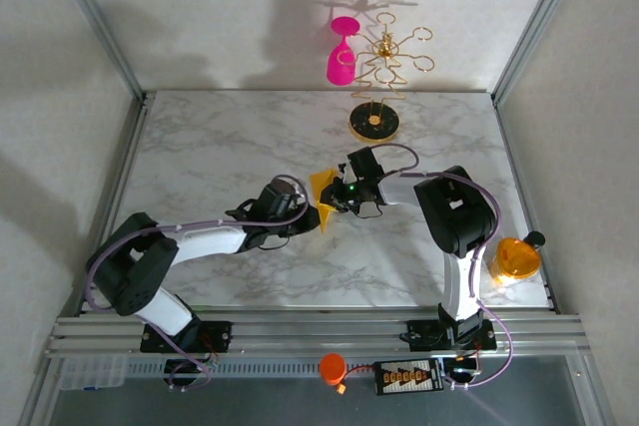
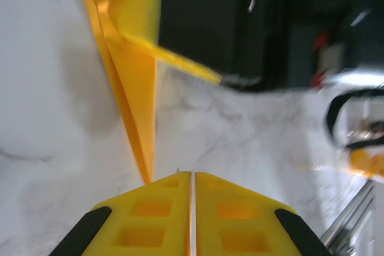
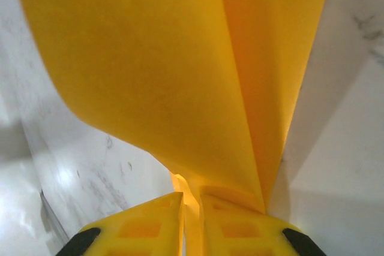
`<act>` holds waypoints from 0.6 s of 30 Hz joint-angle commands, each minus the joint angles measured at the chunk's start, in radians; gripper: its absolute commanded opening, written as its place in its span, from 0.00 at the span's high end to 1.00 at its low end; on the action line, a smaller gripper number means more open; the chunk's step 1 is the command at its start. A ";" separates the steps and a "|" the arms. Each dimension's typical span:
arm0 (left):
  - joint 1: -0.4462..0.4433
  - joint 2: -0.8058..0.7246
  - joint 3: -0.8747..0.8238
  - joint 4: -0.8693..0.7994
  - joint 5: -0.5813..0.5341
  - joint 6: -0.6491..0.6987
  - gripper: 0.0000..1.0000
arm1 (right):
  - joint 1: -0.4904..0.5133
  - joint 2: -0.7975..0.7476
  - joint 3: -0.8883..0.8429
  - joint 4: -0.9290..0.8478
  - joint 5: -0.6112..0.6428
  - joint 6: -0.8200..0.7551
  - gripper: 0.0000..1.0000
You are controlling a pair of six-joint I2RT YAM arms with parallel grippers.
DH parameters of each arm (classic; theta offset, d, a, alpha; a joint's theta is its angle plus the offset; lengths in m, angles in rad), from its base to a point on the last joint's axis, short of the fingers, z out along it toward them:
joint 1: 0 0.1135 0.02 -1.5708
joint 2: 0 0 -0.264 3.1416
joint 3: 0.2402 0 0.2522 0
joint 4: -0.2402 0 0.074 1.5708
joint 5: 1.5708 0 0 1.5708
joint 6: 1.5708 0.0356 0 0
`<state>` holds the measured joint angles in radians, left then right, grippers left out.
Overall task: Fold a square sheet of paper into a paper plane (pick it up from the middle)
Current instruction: Fold the wing for the fifth time at the center of the table.
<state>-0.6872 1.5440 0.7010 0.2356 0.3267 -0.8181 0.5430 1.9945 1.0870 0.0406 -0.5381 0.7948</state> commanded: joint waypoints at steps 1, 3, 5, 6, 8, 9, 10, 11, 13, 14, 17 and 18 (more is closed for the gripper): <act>0.024 -0.014 -0.035 0.083 -0.034 -0.074 0.89 | 0.026 0.023 -0.040 0.001 0.173 0.104 0.83; 0.024 0.007 -0.025 0.120 -0.022 -0.102 0.90 | 0.033 0.009 -0.046 0.008 0.197 0.141 0.83; 0.023 0.039 -0.016 0.148 -0.004 -0.125 0.91 | 0.037 -0.004 -0.059 0.018 0.214 0.171 0.83; 0.023 0.056 -0.014 0.165 0.001 -0.138 0.91 | 0.037 -0.011 -0.064 0.028 0.216 0.185 0.83; 0.023 0.084 -0.008 0.195 0.008 -0.155 0.91 | 0.038 -0.020 -0.072 0.034 0.220 0.199 0.83; 0.023 0.101 0.004 0.203 0.016 -0.154 0.91 | 0.038 -0.023 -0.072 0.035 0.222 0.201 0.83; 0.023 0.117 0.018 0.197 0.021 -0.153 0.92 | 0.038 -0.025 -0.070 0.032 0.222 0.202 0.83; 0.023 0.133 0.033 0.181 0.023 -0.153 0.92 | 0.038 -0.027 -0.069 0.030 0.222 0.202 0.83; 0.021 0.157 0.042 0.176 0.021 -0.154 0.93 | 0.039 -0.028 -0.067 0.033 0.214 0.199 0.83; 0.023 0.166 0.043 0.179 0.022 -0.159 0.93 | 0.038 -0.028 -0.064 0.033 0.209 0.199 0.83; 0.022 0.204 0.068 0.149 0.025 -0.152 0.93 | 0.038 -0.026 -0.058 0.033 0.194 0.196 0.83; 0.022 0.219 0.079 0.134 0.025 -0.148 0.94 | 0.038 -0.027 -0.059 0.033 0.192 0.195 0.83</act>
<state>-0.6640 1.7313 0.7364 0.3832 0.3412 -0.9592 0.5808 1.9652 1.0462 0.1246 -0.3927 0.9844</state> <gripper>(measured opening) 0.068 0.169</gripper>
